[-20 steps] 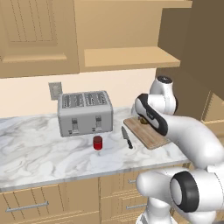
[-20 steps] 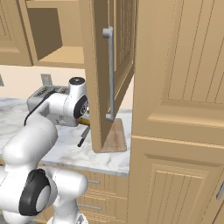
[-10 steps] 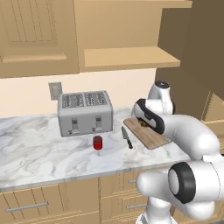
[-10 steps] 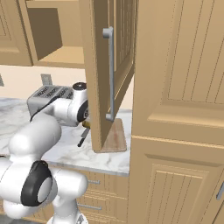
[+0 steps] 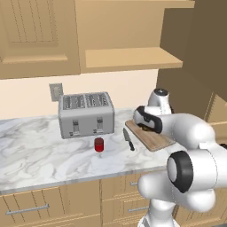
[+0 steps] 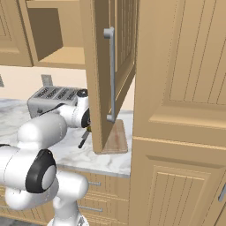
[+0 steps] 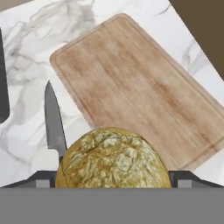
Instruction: Pick the bread, place it on the cutting board, pick the jam, place it on the counter, and close the cabinet.
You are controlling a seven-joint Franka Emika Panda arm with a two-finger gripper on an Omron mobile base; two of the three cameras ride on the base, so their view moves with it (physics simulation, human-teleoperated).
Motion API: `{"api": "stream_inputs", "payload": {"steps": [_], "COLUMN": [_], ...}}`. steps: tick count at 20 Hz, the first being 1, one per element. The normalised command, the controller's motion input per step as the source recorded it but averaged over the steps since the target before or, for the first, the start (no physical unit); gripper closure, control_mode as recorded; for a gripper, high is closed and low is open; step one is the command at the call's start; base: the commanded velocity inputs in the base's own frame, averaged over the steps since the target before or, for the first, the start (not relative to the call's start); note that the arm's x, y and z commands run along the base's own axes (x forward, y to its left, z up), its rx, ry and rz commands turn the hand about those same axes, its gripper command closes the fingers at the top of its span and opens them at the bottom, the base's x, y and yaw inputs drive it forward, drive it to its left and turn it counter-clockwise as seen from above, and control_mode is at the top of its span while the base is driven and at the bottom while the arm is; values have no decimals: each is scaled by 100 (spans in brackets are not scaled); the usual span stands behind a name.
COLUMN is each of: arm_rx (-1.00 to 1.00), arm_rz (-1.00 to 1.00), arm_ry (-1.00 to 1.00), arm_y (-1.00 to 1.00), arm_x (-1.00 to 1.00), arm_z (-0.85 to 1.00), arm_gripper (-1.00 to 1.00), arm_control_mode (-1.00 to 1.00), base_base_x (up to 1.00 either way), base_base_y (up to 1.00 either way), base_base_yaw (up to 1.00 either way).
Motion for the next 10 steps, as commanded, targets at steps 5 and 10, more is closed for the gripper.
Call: {"api": "stream_inputs", "payload": {"steps": [5,10], "arm_rx": [0,0], "arm_rz": [-5,-3], "arm_ry": [0,0], "arm_y": [-6,-9], "arm_x": [30,27], "arm_z": [-22,-8], "arm_gripper": [100,100], "arm_control_mode": [-100,-100], "base_base_x": [0,0], "base_base_y": [0,0], "base_base_yaw": [0,0]}}
